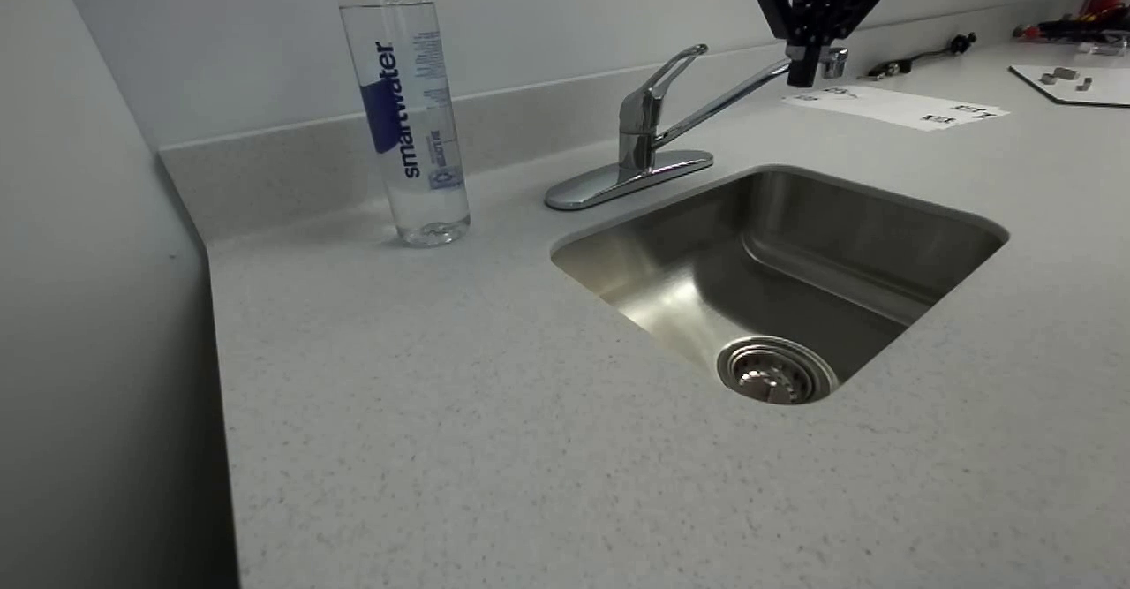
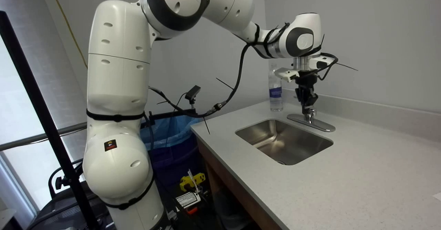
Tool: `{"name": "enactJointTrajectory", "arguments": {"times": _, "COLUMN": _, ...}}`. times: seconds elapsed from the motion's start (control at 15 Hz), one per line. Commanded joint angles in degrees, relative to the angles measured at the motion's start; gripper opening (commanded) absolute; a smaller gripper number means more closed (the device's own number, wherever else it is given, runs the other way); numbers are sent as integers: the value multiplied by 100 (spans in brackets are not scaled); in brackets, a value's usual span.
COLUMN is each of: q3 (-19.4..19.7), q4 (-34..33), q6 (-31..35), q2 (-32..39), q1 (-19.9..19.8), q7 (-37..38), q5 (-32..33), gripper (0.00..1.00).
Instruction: Turn the faucet fully to the right
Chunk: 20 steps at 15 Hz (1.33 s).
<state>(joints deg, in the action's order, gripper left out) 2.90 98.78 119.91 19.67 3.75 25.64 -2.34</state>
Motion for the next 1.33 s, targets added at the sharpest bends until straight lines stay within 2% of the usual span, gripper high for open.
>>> {"name": "enactJointTrajectory", "arguments": {"times": 0.0, "q3": 114, "q4": -362, "q6": 226, "q2": 361, "q1": -50, "q7": 97, "q5": 169, "gripper": 0}}
{"name": "enactJointTrajectory", "arguments": {"times": 0.2, "q3": 181, "q4": -452, "q6": 430, "q2": 448, "q1": -2, "q7": 248, "q5": 269, "gripper": 0}}
{"name": "enactJointTrajectory", "arguments": {"times": 0.73, "q3": 343, "q4": -641, "q6": 1014, "q2": 688, "q1": 147, "q7": 1346, "q5": 675, "gripper": 0}}
{"name": "enactJointTrajectory", "arguments": {"times": 1.27, "q3": 509, "q4": -590, "q6": 2235, "q2": 844, "q1": 300, "q7": 2702, "q5": 933, "gripper": 0}}
